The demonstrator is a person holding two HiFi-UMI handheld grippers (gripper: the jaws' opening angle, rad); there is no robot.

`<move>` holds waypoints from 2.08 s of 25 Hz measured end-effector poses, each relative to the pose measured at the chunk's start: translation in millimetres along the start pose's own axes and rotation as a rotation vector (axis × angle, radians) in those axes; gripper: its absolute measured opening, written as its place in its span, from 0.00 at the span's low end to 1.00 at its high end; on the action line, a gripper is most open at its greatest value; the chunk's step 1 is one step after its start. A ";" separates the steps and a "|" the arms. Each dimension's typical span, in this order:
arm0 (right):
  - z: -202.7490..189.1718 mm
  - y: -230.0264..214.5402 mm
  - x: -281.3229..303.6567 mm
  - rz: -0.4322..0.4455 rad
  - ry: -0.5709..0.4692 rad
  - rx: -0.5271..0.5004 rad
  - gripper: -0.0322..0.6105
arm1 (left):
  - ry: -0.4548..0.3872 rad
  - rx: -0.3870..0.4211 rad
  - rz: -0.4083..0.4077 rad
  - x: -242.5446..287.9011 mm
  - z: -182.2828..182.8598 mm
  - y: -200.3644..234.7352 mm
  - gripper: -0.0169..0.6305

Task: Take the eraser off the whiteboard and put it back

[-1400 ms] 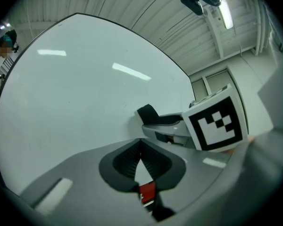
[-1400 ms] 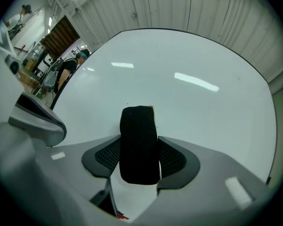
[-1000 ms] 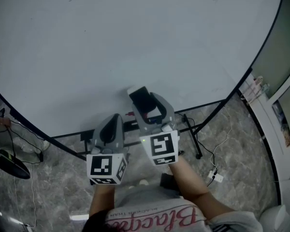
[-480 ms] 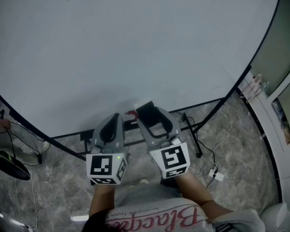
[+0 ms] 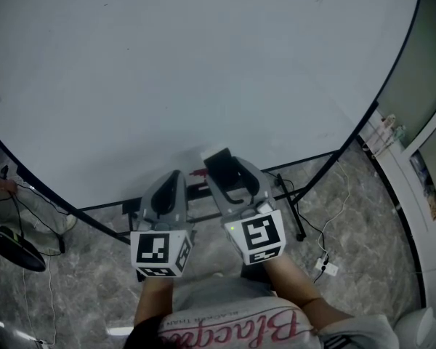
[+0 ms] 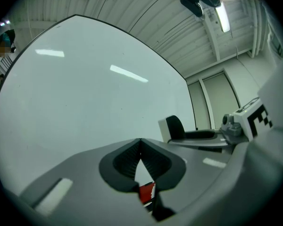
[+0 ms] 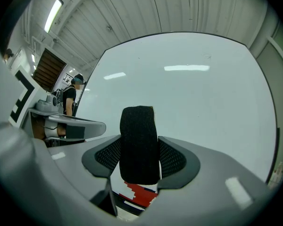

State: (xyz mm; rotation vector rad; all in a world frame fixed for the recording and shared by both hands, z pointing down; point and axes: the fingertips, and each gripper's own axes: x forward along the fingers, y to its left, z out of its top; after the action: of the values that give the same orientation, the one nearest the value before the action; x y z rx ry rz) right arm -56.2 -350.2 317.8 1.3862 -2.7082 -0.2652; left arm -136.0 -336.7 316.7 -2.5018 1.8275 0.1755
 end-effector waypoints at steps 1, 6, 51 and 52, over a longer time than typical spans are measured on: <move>2.9 -1.5 2.8 0.000 -0.004 -0.011 0.42 | 0.000 0.001 0.002 0.0 0.3 0.7 0.03; 25.1 -17.1 21.6 -0.032 -0.040 -0.077 0.42 | 0.002 0.023 0.014 0.6 0.5 3.1 0.03; 14.8 -16.4 28.0 -0.104 0.067 -0.119 0.25 | 0.010 0.028 -0.033 1.2 1.0 0.9 0.03; 11.0 -12.8 21.6 -0.092 0.073 -0.106 0.20 | 0.011 0.027 -0.039 1.5 0.7 -0.7 0.03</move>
State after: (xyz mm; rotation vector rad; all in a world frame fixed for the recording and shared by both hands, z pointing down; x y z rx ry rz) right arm -60.4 -373.8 304.5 1.4625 -2.5372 -0.3519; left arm -134.9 -337.9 315.8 -2.5229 1.7719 0.1350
